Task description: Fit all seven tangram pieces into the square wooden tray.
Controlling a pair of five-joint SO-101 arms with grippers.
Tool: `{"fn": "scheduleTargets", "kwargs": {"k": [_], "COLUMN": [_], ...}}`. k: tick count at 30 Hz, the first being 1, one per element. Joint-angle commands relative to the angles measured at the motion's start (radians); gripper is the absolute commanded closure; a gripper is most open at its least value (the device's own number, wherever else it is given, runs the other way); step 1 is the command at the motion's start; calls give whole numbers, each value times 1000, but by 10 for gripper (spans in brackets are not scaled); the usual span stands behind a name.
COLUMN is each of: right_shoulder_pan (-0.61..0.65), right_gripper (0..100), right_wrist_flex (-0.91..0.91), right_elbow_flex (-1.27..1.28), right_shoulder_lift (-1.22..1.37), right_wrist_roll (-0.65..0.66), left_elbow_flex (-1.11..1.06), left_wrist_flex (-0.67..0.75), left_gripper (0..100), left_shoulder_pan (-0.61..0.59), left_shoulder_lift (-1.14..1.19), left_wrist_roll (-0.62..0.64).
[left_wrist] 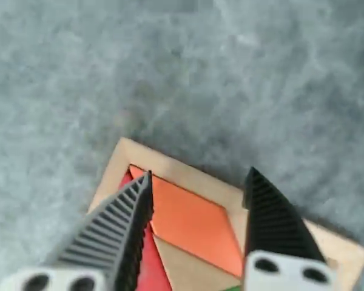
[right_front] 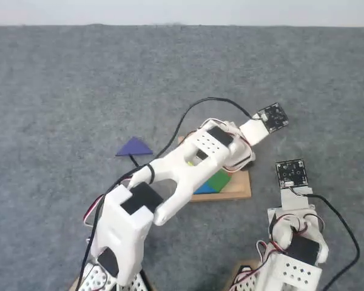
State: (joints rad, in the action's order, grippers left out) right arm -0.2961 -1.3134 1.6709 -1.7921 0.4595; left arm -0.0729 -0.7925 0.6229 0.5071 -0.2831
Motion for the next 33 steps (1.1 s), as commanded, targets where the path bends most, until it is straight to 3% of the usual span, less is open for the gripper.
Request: {"fn": "scheduleTargets", "kwargs": {"k": [1, 11, 17, 21, 27, 33], "right_shoulder_pan": [-10, -10, -10, -10, -10, -10], "right_gripper": [965, 965, 965, 965, 965, 965], "right_wrist_flex": [-5, -5, -5, -5, -5, -5], "right_elbow_flex": [12, 12, 12, 12, 12, 12], "right_shoulder_lift": [-21, -21, -21, -21, -21, -21], "right_wrist_roll": [8, 8, 8, 8, 8, 8], "left_elbow_flex": [21, 22, 41, 38, -10, -64], "left_wrist_flex": [-81, -160, -158, -164, -275, -382], "left_gripper": [779, 848, 848, 848, 848, 848], "left_shoulder_pan": [-64, -157, -150, -166, -433, -638], "left_shoulder_lift": [-31, -31, -117, -295, -454, -322], "left_wrist_roll": [-26, -144, -135, -51, 130, 98]}}
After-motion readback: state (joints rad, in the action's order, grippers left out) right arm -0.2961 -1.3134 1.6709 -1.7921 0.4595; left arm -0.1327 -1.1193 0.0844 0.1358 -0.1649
